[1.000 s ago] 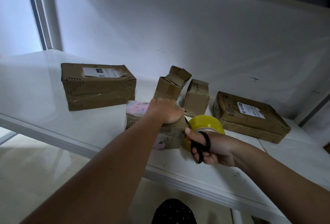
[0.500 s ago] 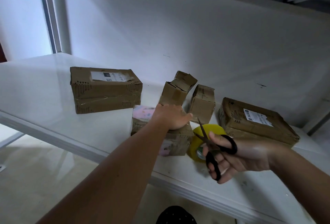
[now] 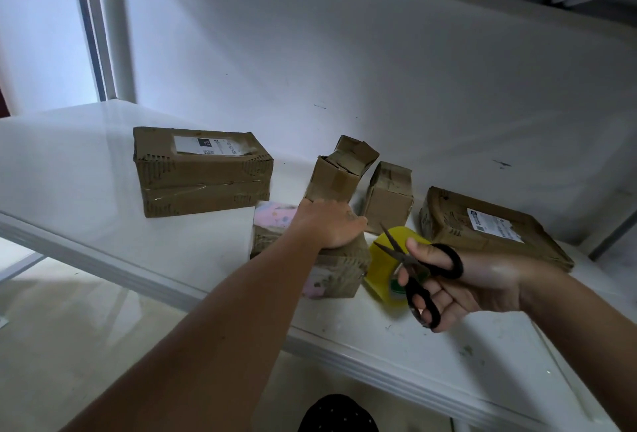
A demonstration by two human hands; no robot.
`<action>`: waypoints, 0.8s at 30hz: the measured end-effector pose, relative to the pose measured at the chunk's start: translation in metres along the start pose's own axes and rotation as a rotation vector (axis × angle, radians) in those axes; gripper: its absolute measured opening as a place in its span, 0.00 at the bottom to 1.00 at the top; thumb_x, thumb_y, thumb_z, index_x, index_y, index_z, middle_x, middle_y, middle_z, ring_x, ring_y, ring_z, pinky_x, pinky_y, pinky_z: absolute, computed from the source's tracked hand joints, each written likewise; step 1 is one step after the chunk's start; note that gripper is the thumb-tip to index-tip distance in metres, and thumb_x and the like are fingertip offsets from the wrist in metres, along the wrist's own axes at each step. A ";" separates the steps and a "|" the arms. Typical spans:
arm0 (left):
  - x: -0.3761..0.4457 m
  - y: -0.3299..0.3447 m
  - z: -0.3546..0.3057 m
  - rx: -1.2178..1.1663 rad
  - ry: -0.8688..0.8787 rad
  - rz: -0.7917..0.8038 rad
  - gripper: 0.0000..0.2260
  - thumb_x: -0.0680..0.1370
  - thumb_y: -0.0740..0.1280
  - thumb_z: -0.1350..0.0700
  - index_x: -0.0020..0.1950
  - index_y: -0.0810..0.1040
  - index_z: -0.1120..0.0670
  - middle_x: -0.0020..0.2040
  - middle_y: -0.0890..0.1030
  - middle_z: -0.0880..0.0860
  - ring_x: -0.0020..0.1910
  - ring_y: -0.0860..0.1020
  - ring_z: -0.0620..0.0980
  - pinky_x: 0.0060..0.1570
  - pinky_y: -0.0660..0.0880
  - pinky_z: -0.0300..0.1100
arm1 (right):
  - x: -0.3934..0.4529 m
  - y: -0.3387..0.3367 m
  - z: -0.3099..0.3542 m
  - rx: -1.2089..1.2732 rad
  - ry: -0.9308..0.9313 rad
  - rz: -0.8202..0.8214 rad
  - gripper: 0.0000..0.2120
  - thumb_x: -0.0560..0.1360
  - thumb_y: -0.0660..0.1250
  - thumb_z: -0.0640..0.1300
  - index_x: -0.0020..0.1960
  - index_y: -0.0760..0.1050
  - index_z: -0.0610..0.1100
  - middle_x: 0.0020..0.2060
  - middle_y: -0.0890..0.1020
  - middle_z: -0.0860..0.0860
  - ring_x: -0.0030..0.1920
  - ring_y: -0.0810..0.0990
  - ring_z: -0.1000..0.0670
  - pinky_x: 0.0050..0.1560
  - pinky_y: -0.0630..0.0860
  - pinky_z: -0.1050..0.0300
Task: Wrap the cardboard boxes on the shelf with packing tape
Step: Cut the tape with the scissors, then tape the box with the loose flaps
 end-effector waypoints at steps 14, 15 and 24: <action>-0.001 0.002 0.001 0.002 0.013 -0.010 0.25 0.77 0.51 0.33 0.56 0.77 0.48 0.59 0.77 0.54 0.60 0.73 0.55 0.62 0.61 0.54 | 0.019 0.026 -0.006 0.229 -0.022 -0.118 0.21 0.64 0.67 0.60 0.46 0.72 0.44 0.27 0.74 0.51 0.25 0.74 0.55 0.27 0.75 0.62; -0.001 0.002 0.001 0.005 0.011 -0.007 0.25 0.77 0.51 0.33 0.57 0.77 0.48 0.60 0.77 0.54 0.61 0.72 0.55 0.62 0.61 0.54 | 0.019 0.027 -0.008 0.230 -0.032 -0.103 0.24 0.63 0.67 0.62 0.47 0.71 0.44 0.28 0.75 0.50 0.27 0.75 0.54 0.32 0.79 0.59; -0.008 -0.005 -0.005 0.053 0.017 0.038 0.30 0.71 0.58 0.27 0.56 0.76 0.50 0.56 0.78 0.52 0.55 0.73 0.52 0.59 0.61 0.52 | -0.021 -0.004 -0.005 0.282 -0.144 0.099 0.46 0.46 0.78 0.69 0.53 0.72 0.41 0.50 0.80 0.35 0.48 0.82 0.41 0.52 0.79 0.50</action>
Point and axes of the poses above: each hand's wrist, its own x-axis towards the middle knuckle, its own y-axis out of the palm, z = x × y, the point moved 2 cm from there along x, towards the middle knuckle
